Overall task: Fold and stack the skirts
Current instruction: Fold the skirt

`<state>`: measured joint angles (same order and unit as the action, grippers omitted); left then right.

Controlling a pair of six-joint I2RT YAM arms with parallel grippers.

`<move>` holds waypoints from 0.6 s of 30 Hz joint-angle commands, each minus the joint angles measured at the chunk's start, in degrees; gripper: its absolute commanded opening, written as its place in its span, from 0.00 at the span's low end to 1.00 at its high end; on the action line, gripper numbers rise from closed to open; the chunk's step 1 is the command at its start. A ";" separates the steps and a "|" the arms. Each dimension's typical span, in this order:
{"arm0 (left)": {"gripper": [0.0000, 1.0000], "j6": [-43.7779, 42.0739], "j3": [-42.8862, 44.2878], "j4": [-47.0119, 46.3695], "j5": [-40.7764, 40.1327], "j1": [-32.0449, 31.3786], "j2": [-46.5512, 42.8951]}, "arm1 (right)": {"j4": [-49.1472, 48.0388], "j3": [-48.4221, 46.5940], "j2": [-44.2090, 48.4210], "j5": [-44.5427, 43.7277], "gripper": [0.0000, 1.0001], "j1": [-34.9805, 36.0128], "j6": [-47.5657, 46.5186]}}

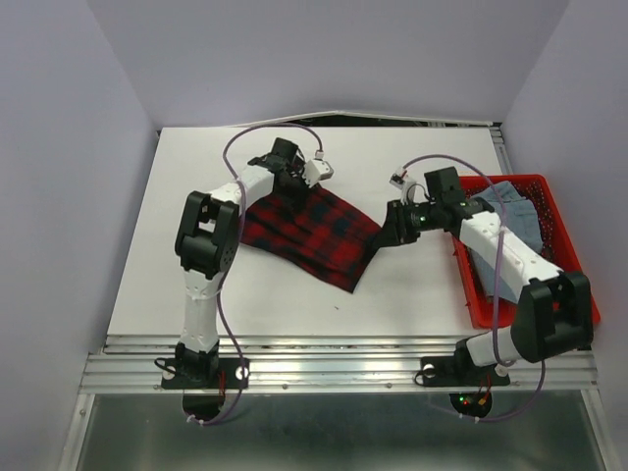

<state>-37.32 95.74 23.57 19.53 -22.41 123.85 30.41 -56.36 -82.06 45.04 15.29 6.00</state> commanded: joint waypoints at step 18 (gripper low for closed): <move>0.45 20.95 -27.17 -11.97 9.39 -1.32 -35.52 | -11.24 -27.60 -36.32 4.80 0.32 -1.14 -1.35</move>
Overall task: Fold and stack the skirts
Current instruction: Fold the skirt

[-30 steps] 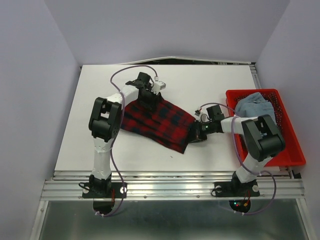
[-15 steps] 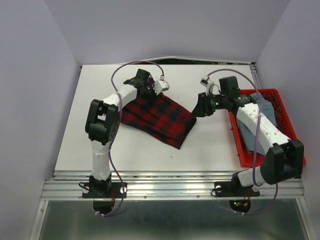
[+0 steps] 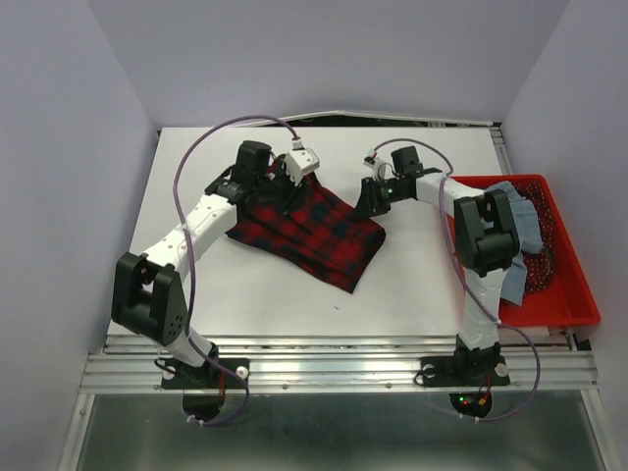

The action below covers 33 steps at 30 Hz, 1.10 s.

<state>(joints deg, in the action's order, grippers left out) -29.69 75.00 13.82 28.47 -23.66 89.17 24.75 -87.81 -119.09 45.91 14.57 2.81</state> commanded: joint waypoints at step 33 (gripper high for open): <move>0.51 42.26 -24.78 -17.00 21.62 17.68 -9.52 | -6.30 12.94 28.66 -21.64 0.65 12.91 13.88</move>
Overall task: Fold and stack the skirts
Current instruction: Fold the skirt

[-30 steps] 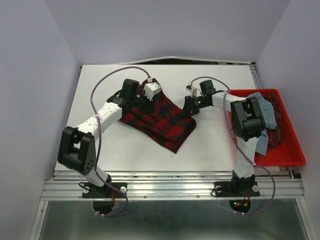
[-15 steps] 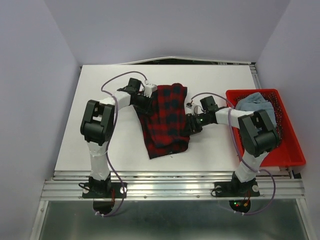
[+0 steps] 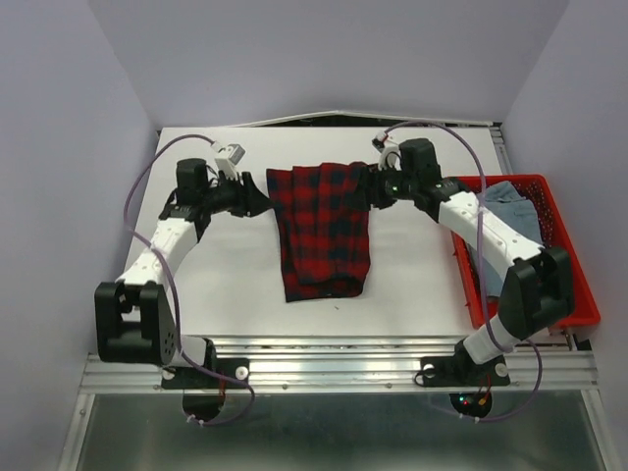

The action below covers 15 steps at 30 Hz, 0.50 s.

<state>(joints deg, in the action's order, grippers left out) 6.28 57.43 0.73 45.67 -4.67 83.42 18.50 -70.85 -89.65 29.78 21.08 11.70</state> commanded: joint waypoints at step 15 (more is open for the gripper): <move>0.32 16.21 -21.92 -10.13 -2.86 -4.03 -6.95 | 12.79 -16.86 -18.02 -25.21 0.69 28.40 6.31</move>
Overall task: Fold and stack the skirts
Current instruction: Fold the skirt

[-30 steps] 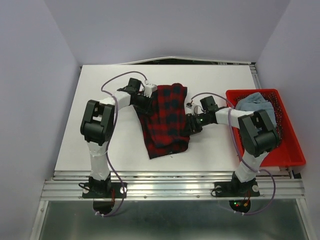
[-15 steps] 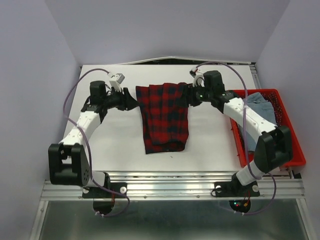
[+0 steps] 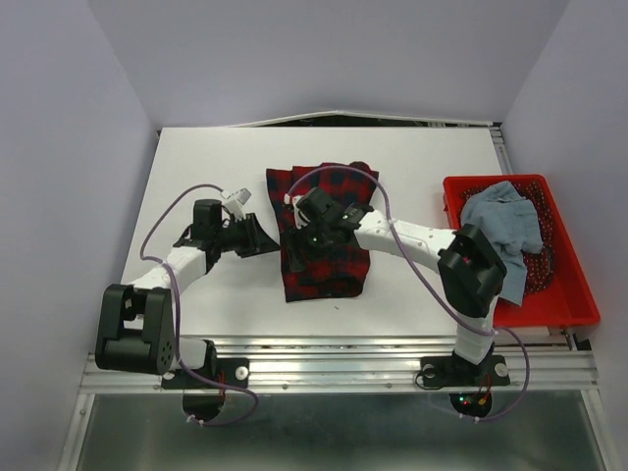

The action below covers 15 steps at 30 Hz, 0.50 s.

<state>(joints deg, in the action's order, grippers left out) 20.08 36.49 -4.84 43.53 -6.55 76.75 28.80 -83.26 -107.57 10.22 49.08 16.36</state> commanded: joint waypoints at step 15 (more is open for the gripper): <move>0.15 2.42 3.06 -4.48 -6.44 -5.76 13.85 | 5.21 -6.73 -4.84 -7.68 0.60 3.30 3.68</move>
<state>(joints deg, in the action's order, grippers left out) 23.00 36.45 -8.36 37.32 -11.42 88.53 32.75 -86.35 -111.48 3.25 51.75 18.55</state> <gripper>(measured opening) 0.163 0.612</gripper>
